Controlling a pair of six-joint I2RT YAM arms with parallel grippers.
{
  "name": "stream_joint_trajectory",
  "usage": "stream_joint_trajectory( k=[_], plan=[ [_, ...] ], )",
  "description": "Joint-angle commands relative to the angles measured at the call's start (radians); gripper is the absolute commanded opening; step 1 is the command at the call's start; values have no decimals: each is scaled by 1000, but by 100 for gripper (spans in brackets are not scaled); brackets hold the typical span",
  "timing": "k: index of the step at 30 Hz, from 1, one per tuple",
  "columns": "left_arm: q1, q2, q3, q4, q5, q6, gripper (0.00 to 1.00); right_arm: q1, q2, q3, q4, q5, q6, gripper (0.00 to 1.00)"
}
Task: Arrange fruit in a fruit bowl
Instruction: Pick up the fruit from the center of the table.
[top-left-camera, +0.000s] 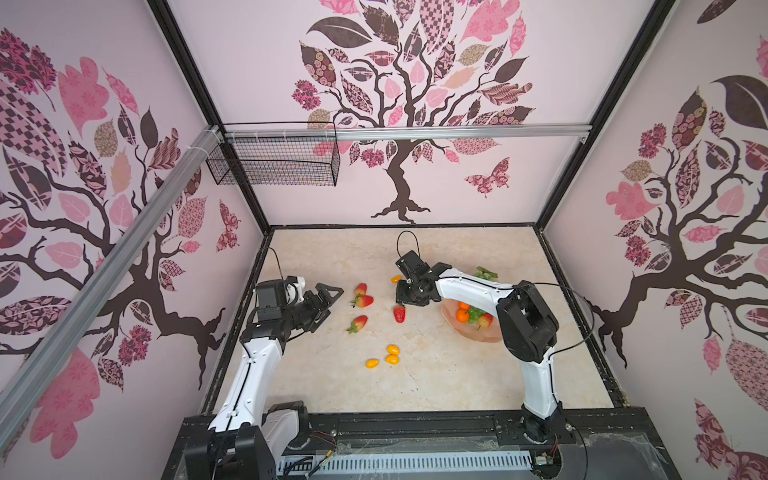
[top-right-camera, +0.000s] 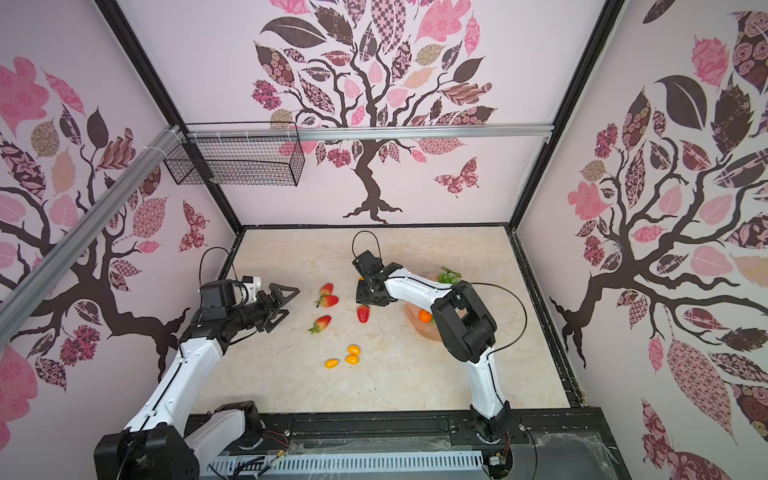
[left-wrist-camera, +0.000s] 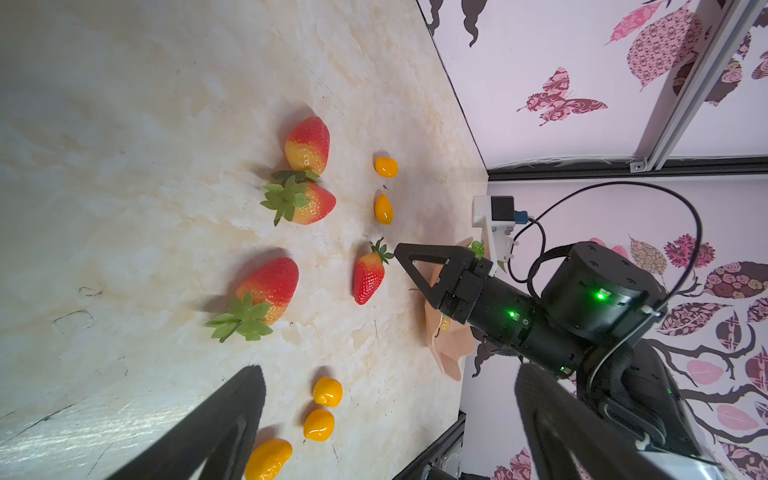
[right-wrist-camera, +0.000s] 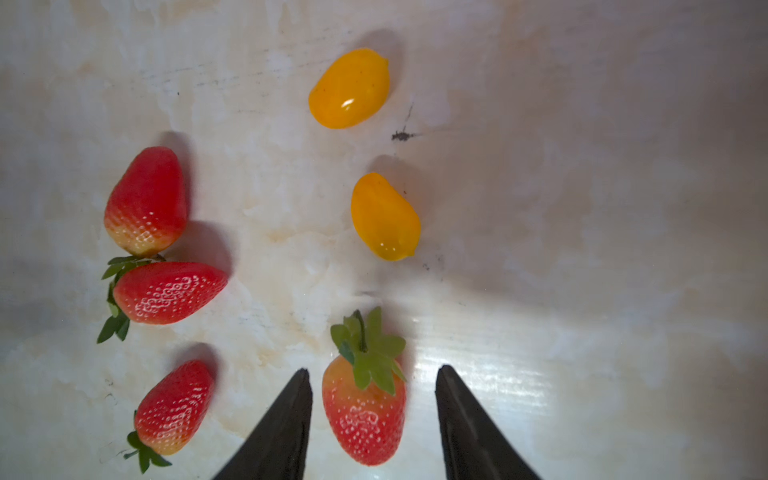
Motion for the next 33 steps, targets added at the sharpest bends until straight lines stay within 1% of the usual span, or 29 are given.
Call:
stream_joint_trajectory(
  k=[1, 6, 14, 21, 25, 30, 33],
  plan=[
    [4, 1, -24, 23, 14, -1, 98, 5, 67, 60, -51, 6, 0, 49],
    [7, 3, -24, 20, 13, 3, 98, 5, 117, 106, -73, 4, -7, 45],
    [10, 4, -23, 22, 15, 4, 98, 4, 165, 145, -101, 5, -19, 44],
    [12, 3, -23, 23, 16, 5, 98, 5, 180, 151, -106, -6, -23, 37],
    [12, 4, -23, 22, 17, 6, 98, 5, 178, 142, -104, -8, -24, 37],
    [13, 4, -23, 22, 19, 6, 98, 5, 161, 114, -54, -48, -21, 37],
    [13, 3, -22, 23, 22, 6, 98, 5, 148, 92, -1, -94, -6, 37]
  ],
)
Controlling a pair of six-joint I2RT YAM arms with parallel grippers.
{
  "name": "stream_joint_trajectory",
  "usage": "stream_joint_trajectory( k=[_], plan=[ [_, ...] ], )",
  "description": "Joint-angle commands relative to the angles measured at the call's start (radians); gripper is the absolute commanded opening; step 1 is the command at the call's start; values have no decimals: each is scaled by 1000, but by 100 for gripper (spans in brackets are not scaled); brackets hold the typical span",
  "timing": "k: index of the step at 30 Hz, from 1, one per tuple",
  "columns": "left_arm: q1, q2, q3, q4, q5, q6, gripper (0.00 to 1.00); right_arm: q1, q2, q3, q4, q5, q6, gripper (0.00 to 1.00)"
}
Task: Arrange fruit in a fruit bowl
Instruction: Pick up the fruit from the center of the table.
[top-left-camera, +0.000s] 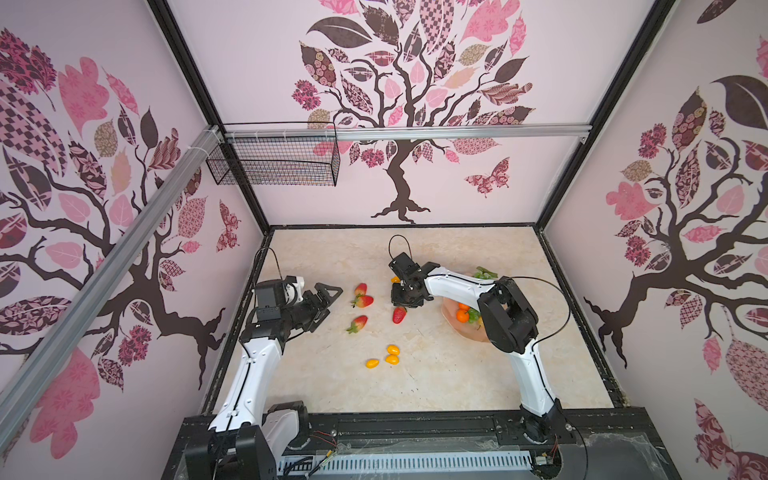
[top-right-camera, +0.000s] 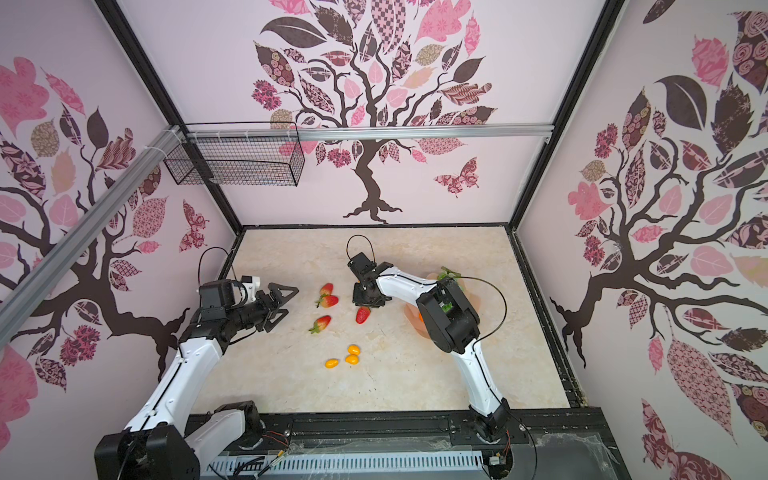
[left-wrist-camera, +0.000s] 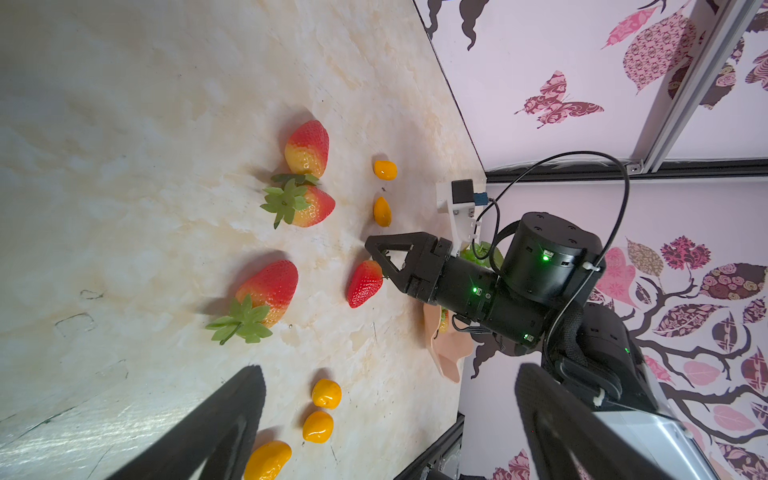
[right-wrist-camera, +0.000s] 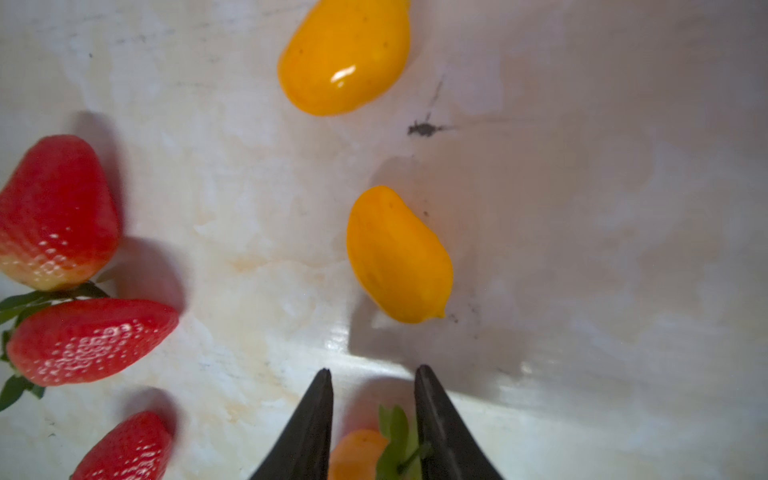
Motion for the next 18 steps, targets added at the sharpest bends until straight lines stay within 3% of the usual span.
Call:
stream_joint_trajectory(
  k=[1, 18],
  plan=[
    [4, 3, -21, 19, 15, 6, 98, 5, 9, -19, 36, -49, 16, 36],
    [4, 0, -23, 19, 18, 5, 98, 5, 17, -18, 16, -31, 10, 15]
  ],
)
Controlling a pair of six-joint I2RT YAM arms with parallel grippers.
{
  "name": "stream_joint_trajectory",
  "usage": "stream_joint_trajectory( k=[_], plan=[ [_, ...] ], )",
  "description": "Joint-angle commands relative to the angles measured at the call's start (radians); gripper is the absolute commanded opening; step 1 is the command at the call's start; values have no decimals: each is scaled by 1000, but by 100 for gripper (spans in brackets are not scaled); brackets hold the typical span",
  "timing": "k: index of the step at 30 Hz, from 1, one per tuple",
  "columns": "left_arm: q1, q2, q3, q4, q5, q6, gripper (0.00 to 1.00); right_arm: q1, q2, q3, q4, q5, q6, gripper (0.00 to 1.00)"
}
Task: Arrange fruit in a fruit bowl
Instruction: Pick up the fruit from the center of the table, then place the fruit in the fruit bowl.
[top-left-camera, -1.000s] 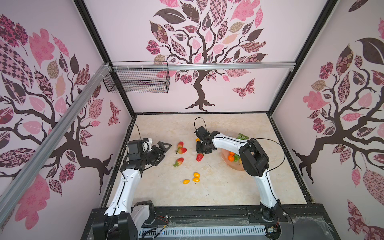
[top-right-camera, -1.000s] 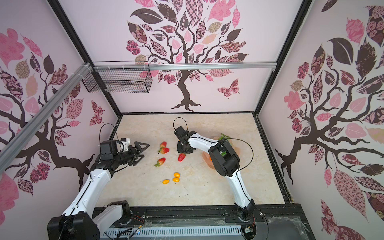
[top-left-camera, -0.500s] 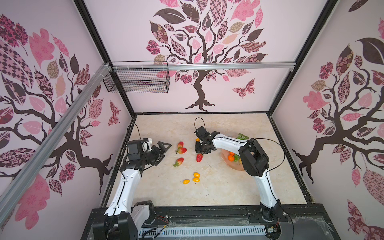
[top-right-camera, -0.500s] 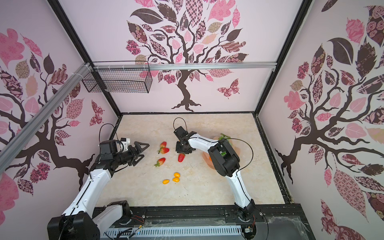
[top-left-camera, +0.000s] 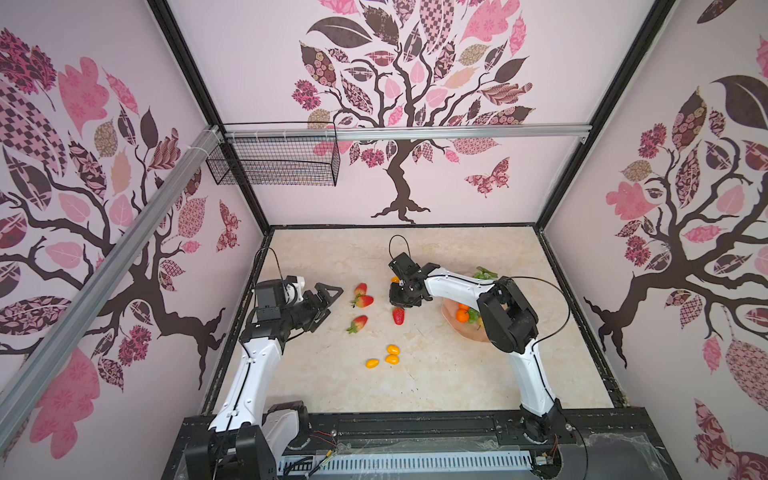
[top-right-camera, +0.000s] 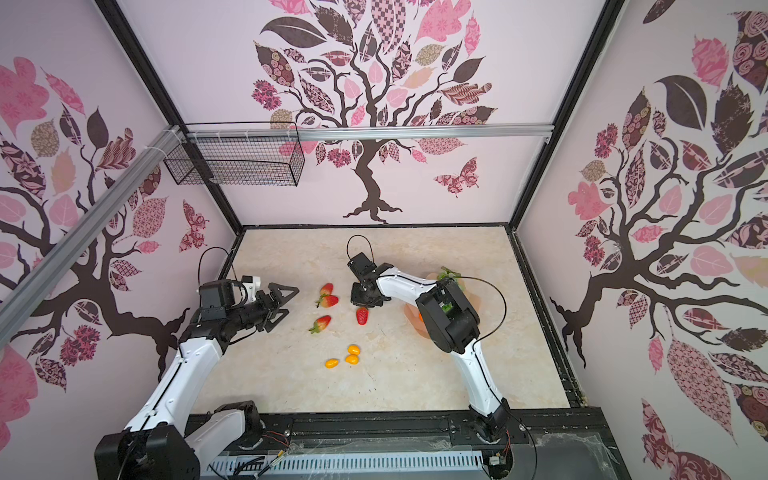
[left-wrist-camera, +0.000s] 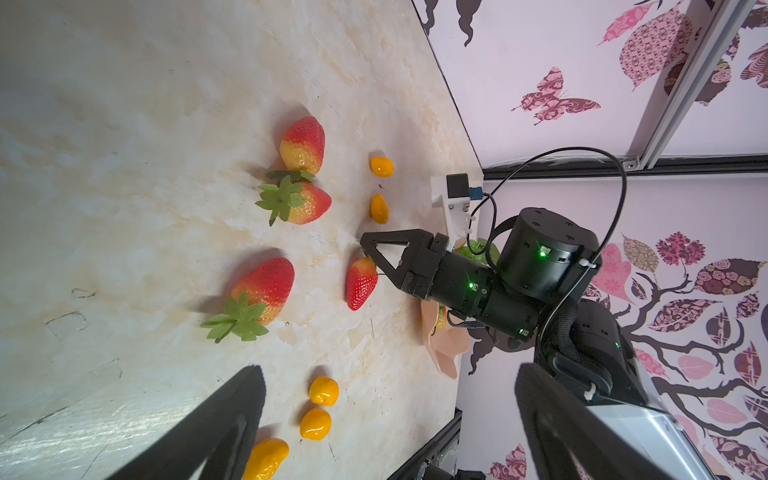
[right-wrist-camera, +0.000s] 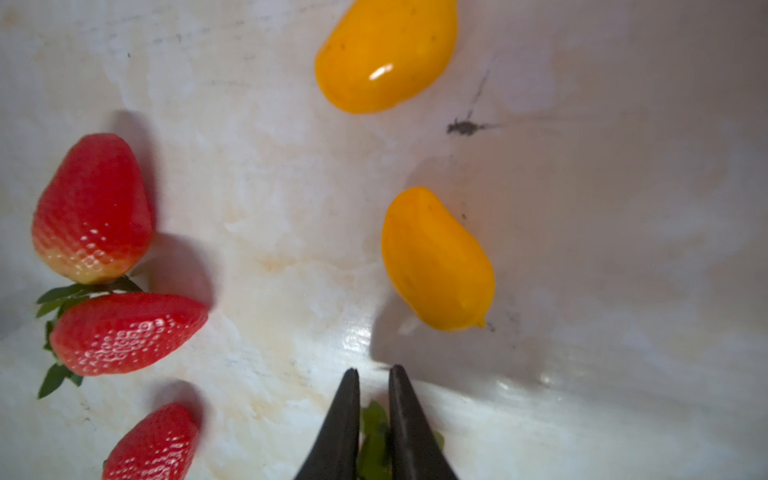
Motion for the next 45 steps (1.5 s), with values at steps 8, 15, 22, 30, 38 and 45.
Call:
stream_joint_trajectory(
  k=[8, 15, 22, 30, 38, 45],
  plan=[
    [4, 2, -23, 23, 12, 3, 98, 5, 8, 1, -14, -13, -9, 3],
    [4, 3, -18, 39, 38, 2, 98, 3, -66, 6, -10, -4, -46, 0],
    [-71, -19, 8, 49, 9, -6, 98, -10, -250, -74, 48, 16, -114, 0],
    [-263, -2, 34, 151, -82, -67, 98, -52, -515, -249, 120, 115, -216, 0],
    [-471, 150, 127, 253, -165, -88, 98, -138, -859, -513, 284, 255, -372, 0],
    [-644, 297, 223, 325, -215, -105, 98, -143, -1186, -843, 583, 259, -789, 0]
  ],
)
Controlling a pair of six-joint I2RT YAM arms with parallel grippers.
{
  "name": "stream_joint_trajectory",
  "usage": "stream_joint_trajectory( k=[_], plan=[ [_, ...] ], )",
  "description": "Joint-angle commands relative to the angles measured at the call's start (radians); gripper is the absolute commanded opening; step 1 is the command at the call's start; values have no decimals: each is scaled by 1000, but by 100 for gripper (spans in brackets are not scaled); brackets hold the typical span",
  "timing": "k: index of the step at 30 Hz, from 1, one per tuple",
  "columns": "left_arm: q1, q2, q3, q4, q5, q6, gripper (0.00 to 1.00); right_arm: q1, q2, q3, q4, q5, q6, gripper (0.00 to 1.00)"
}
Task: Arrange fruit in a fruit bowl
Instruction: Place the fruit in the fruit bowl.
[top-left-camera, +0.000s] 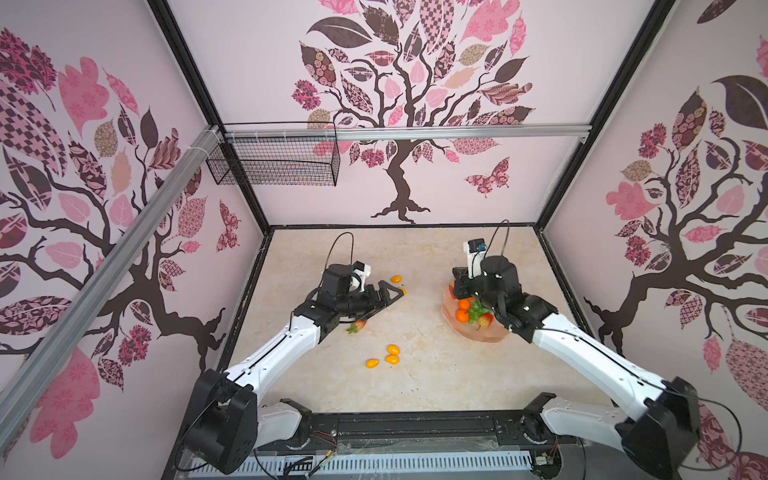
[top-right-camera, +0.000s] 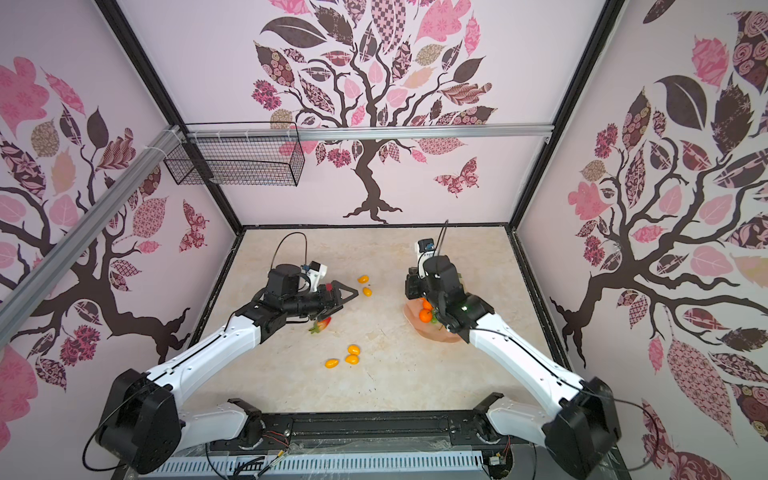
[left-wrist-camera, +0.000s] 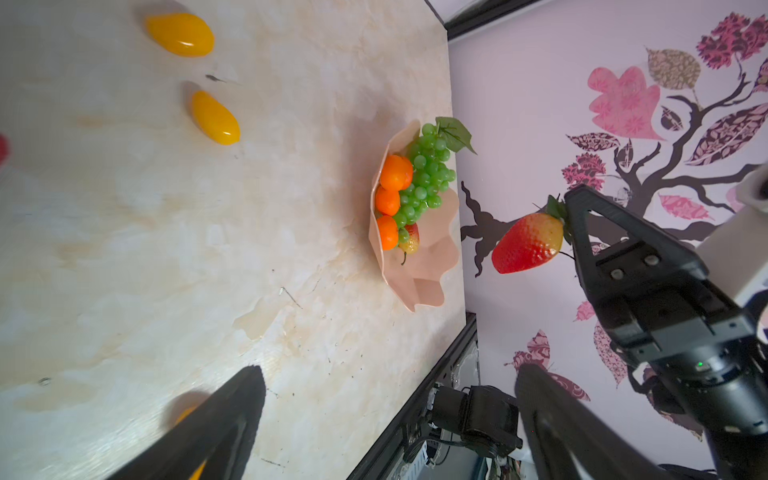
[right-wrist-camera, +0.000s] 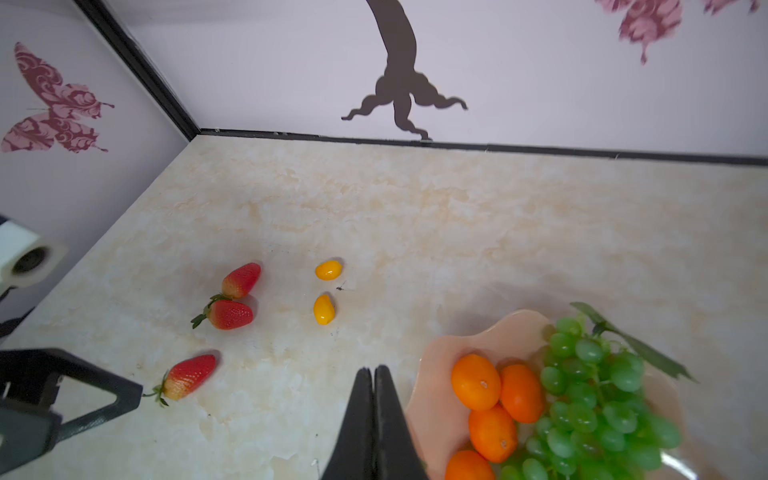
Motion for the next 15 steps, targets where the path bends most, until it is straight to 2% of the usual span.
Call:
stream_joint_trajectory(
  k=[1, 8, 10, 12, 15],
  plan=[
    [-59, 47, 74, 73, -39, -9, 98, 0, -113, -78, 154, 5, -292, 0],
    [-166, 129, 118, 128, -57, -32, 98, -25, -190, -69, -23, -84, -736, 0],
    [-187, 149, 131, 138, -60, -37, 98, -56, -178, -35, -89, -112, -767, 0],
    [-203, 164, 145, 147, -65, -46, 98, -112, -159, 6, -179, -197, -820, 0],
    [-217, 186, 166, 172, -64, -67, 98, -138, -115, 61, -309, -193, -972, 0]
  ],
)
